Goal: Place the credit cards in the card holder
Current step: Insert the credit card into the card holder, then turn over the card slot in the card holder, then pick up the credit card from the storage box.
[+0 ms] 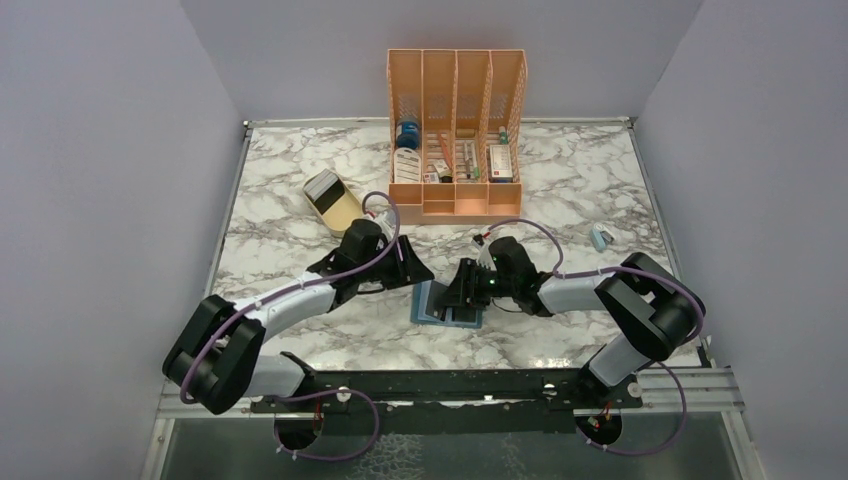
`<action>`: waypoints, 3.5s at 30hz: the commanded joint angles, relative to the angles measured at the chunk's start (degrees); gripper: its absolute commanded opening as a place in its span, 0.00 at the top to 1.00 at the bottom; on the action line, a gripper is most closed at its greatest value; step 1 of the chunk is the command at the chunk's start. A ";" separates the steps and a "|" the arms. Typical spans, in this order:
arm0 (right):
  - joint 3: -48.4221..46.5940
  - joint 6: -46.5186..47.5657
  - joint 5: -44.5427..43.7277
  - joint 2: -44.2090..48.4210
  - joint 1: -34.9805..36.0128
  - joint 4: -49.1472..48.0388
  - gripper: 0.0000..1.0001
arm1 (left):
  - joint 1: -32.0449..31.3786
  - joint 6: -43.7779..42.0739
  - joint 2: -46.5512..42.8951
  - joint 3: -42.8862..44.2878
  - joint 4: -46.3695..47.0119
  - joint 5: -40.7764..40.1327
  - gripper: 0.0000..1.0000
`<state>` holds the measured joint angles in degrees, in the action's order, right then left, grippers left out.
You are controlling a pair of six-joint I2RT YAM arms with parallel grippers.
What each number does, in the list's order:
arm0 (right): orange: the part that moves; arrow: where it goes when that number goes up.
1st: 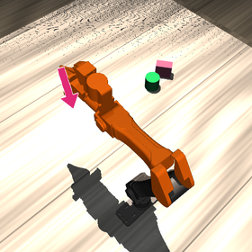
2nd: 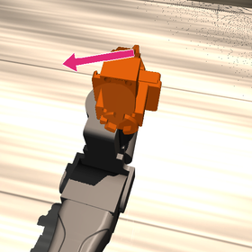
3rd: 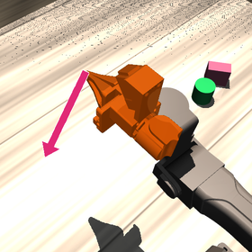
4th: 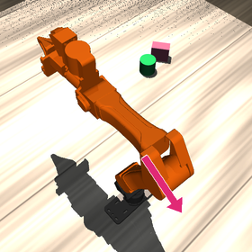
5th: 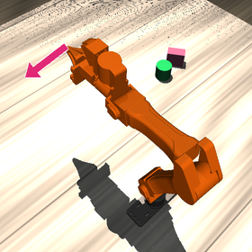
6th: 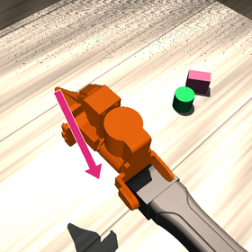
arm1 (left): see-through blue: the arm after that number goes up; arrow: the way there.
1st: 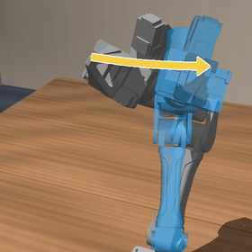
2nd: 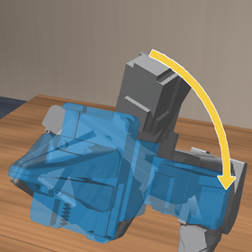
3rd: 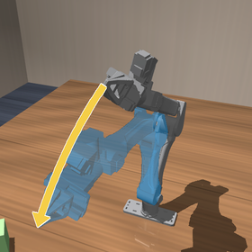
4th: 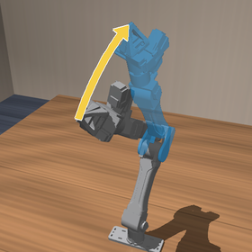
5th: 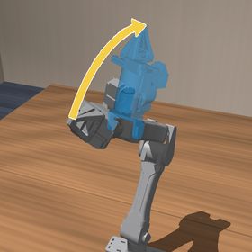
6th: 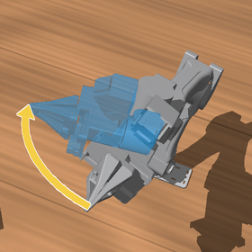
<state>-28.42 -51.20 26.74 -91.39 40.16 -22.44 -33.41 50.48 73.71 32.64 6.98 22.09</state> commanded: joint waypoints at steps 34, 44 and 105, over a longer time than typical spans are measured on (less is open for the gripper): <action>3.46 5.75 -15.64 29.61 0.53 20.17 0.51 | -7.19 6.61 10.39 2.51 11.03 5.45 0.58; 2.82 3.72 -23.78 47.11 0.53 29.55 0.51 | -11.21 5.96 14.08 7.03 11.50 3.88 0.58; -4.14 9.02 -17.01 37.32 0.53 36.54 0.51 | 22.64 -74.30 35.67 50.06 -29.19 -44.15 0.45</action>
<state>-30.79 -41.69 8.60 -52.93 40.45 13.78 -10.87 -21.30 107.00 80.27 -23.59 -20.47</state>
